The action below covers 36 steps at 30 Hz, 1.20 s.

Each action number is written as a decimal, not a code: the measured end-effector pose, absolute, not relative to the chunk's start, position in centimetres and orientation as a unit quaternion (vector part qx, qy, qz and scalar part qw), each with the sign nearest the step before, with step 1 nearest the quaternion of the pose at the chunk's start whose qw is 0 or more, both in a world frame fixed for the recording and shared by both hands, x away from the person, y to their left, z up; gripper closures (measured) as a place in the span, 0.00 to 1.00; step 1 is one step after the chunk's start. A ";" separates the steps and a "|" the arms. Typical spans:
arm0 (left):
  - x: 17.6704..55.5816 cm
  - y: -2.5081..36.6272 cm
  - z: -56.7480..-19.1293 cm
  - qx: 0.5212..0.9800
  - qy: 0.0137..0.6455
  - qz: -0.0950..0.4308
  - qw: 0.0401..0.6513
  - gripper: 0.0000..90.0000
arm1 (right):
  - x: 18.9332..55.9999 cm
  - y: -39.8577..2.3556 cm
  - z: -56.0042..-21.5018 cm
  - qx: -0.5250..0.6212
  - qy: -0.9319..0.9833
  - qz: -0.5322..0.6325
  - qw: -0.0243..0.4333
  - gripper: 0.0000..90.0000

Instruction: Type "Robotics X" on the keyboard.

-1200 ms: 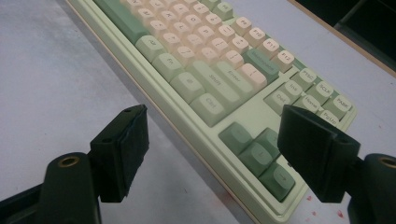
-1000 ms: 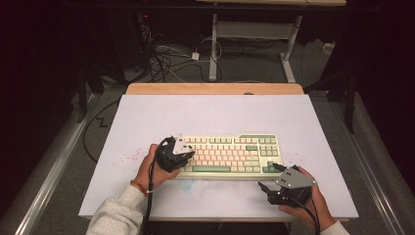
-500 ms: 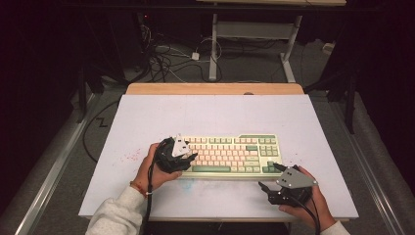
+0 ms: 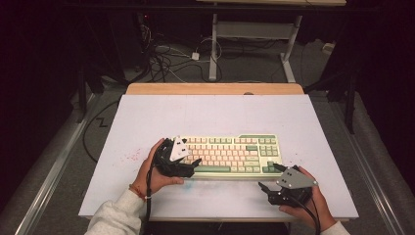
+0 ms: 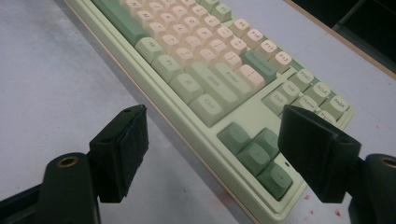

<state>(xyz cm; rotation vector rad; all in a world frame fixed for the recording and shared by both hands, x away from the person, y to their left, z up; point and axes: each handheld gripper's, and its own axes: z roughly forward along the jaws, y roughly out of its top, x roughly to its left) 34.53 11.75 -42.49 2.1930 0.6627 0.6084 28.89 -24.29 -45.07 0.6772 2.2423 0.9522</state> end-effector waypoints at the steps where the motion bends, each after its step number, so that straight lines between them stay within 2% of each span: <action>1: 34.4 11.7 -42.5 0.858 0.258 0.233 0.379 0.21 | 28.9 -24.3 -45.1 0.255 0.845 0.359 0.302 0.27; 5: 34.0 11.7 -42.5 0.859 0.257 0.230 0.379 0.20 | 28.9 -24.4 -45.0 0.258 0.843 0.361 0.303 0.27; 8: 33.7 11.6 -42.5 0.862 0.252 0.223 0.378 0.27 | 28.9 -24.5 -45.0 0.258 0.844 0.360 0.303 0.27; 10: 33.6 11.6 -42.7 0.864 0.253 0.219 0.375 0.38 | 28.9 -24.5 -45.0 0.257 0.844 0.361 0.303 0.27; 12: 33.7 11.5 -42.9 0.869 0.252 0.210 0.371 0.42 | 28.9 -24.5 -45.0 0.257 0.844 0.361 0.303 0.27; 14: 33.6 11.5 -43.1 0.872 0.242 0.198 0.375 0.56 | 28.9 -24.5 -44.9 0.257 0.844 0.361 0.303 0.27; 17: 33.5 11.4 -43.2 0.878 0.231 0.185 0.375 0.72 | 28.8 -24.5 -44.9 0.256 0.844 0.361 0.303 0.27; 20: 33.5 11.2 -43.5 0.885 0.225 0.176 0.368 0.84 | 28.8 -24.4 -44.9 0.255 0.844 0.361 0.303 0.27; 23: 33.6 10.9 -43.8 0.892 0.218 0.171 0.358 0.92 | 28.8 -24.4 -45.0 0.254 0.846 0.359 0.302 0.27; 27: 33.8 10.6 -44.3 0.901 0.210 0.165 0.341 0.96 | 28.9 -24.4 -45.0 0.253 0.847 0.359 0.301 0.27; 36: 34.3 9.9 -44.9 0.908 0.209 0.162 0.326 0.97 | 28.9 -24.3 -45.1 0.251 0.849 0.356 0.300 0.27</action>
